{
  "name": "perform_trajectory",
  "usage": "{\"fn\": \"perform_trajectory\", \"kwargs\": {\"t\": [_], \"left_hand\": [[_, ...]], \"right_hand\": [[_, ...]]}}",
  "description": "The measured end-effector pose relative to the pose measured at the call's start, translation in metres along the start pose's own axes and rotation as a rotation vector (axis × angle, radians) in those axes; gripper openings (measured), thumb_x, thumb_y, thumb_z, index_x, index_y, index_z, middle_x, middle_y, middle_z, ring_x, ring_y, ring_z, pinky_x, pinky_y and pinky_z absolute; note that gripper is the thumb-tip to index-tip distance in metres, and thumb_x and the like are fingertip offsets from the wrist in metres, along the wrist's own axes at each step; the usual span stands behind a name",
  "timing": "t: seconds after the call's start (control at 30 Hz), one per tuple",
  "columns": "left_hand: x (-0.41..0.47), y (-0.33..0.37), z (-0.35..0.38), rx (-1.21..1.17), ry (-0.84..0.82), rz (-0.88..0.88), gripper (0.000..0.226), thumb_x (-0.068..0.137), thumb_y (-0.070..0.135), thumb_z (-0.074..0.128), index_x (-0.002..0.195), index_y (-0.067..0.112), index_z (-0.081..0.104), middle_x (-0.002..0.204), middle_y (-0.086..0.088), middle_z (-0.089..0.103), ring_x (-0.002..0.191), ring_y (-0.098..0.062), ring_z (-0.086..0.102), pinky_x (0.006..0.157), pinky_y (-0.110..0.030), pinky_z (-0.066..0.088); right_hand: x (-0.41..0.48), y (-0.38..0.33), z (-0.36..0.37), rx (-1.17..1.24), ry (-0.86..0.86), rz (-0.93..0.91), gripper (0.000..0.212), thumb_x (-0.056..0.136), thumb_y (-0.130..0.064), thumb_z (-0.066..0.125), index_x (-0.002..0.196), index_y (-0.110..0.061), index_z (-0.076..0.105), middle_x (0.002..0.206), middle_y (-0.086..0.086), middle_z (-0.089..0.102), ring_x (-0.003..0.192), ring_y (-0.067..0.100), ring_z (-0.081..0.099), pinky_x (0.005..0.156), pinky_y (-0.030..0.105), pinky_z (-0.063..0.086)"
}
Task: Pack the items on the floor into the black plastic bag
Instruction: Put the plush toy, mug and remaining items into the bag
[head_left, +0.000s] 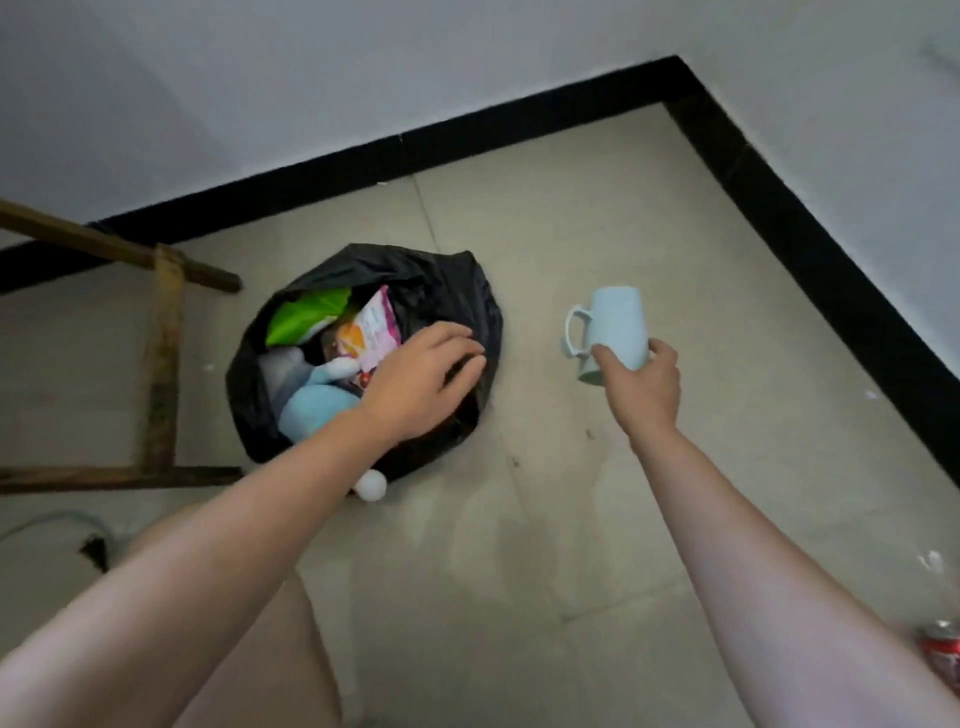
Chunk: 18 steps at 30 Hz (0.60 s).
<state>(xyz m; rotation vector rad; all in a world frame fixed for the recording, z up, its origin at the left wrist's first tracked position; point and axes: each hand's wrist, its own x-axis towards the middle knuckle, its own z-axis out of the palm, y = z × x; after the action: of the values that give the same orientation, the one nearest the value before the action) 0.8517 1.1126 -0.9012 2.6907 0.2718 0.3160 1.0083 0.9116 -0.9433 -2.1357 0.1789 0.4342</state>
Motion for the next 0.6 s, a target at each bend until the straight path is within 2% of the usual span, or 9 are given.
{"fn": "perform_trajectory", "kwargs": {"t": [0.1, 0.2, 0.3, 0.37, 0.4, 0.47, 0.53, 0.6], "left_hand": [[-0.006, -0.036, -0.053, 0.031, 0.256, -0.127, 0.028, 0.098, 0.032, 0.050, 0.107, 0.013, 0.068, 0.109, -0.001, 0.064, 0.102, -0.017, 0.061, 0.081, -0.032, 0.050], [-0.030, -0.072, -0.079, 0.128, 0.394, -0.341, 0.032, 0.095, 0.033, 0.052, 0.119, 0.013, 0.060, 0.115, -0.005, 0.057, 0.106, -0.022, 0.055, 0.086, -0.034, 0.045], [-0.060, -0.102, -0.078, 0.270, 0.294, -0.710, 0.060, 0.085, 0.042, 0.064, 0.135, 0.015, 0.044, 0.135, -0.014, 0.044, 0.125, -0.032, 0.041, 0.101, -0.045, 0.038], [-0.069, -0.114, -0.072, 0.199, 0.158, -0.928, 0.077, 0.078, 0.045, 0.073, 0.139, 0.013, 0.039, 0.136, -0.018, 0.042, 0.126, -0.037, 0.041, 0.100, -0.050, 0.040], [-0.073, -0.121, -0.071, 0.107, 0.123, -0.982, 0.077, 0.077, 0.043, 0.075, 0.139, 0.013, 0.038, 0.133, -0.019, 0.046, 0.123, -0.038, 0.045, 0.097, -0.050, 0.044], [-0.078, -0.131, -0.075, -0.068, 0.141, -0.981, 0.061, 0.081, 0.031, 0.073, 0.132, 0.015, 0.043, 0.118, -0.017, 0.058, 0.110, -0.037, 0.057, 0.091, -0.048, 0.050], [-0.083, -0.135, -0.080, -0.138, 0.244, -0.969, 0.040, 0.084, 0.015, 0.064, 0.122, 0.012, 0.052, 0.105, -0.014, 0.063, 0.099, -0.032, 0.059, 0.088, -0.041, 0.050], [-0.086, -0.137, -0.087, -0.137, 0.372, -0.960, 0.034, 0.085, 0.006, 0.059, 0.118, 0.012, 0.056, 0.101, -0.011, 0.063, 0.096, -0.028, 0.059, 0.087, -0.037, 0.049]], "right_hand": [[-0.028, -0.060, 0.038, 0.084, -0.067, -0.199, 0.083, 0.077, -0.050, 0.073, 0.144, -0.016, 0.038, 0.138, 0.008, 0.051, 0.119, 0.025, 0.055, 0.095, 0.032, 0.044], [-0.057, -0.094, 0.073, 0.076, -0.154, -0.344, 0.082, 0.078, -0.051, 0.072, 0.144, -0.019, 0.037, 0.135, 0.004, 0.052, 0.116, 0.020, 0.055, 0.089, 0.027, 0.042], [-0.085, -0.104, 0.104, -0.027, -0.242, -0.497, 0.079, 0.077, -0.052, 0.072, 0.141, -0.021, 0.038, 0.134, 0.001, 0.051, 0.116, 0.018, 0.053, 0.091, 0.031, 0.045], [-0.097, -0.099, 0.120, -0.131, -0.296, -0.623, 0.073, 0.077, -0.053, 0.071, 0.136, -0.024, 0.040, 0.132, -0.001, 0.051, 0.118, 0.019, 0.050, 0.095, 0.036, 0.046], [-0.102, -0.095, 0.128, -0.193, -0.328, -0.679, 0.071, 0.076, -0.053, 0.071, 0.135, -0.026, 0.040, 0.131, 0.000, 0.051, 0.118, 0.020, 0.049, 0.094, 0.037, 0.045], [-0.109, -0.089, 0.143, -0.299, -0.398, -0.744, 0.068, 0.076, -0.052, 0.070, 0.133, -0.029, 0.040, 0.131, 0.002, 0.050, 0.117, 0.023, 0.047, 0.090, 0.036, 0.043], [-0.115, -0.089, 0.157, -0.351, -0.425, -0.777, 0.065, 0.077, -0.048, 0.072, 0.132, -0.028, 0.042, 0.130, 0.004, 0.050, 0.116, 0.024, 0.046, 0.086, 0.033, 0.040], [-0.122, -0.092, 0.172, -0.362, -0.406, -0.813, 0.061, 0.079, -0.045, 0.072, 0.130, -0.026, 0.045, 0.129, 0.005, 0.049, 0.116, 0.024, 0.047, 0.088, 0.033, 0.042]]}}
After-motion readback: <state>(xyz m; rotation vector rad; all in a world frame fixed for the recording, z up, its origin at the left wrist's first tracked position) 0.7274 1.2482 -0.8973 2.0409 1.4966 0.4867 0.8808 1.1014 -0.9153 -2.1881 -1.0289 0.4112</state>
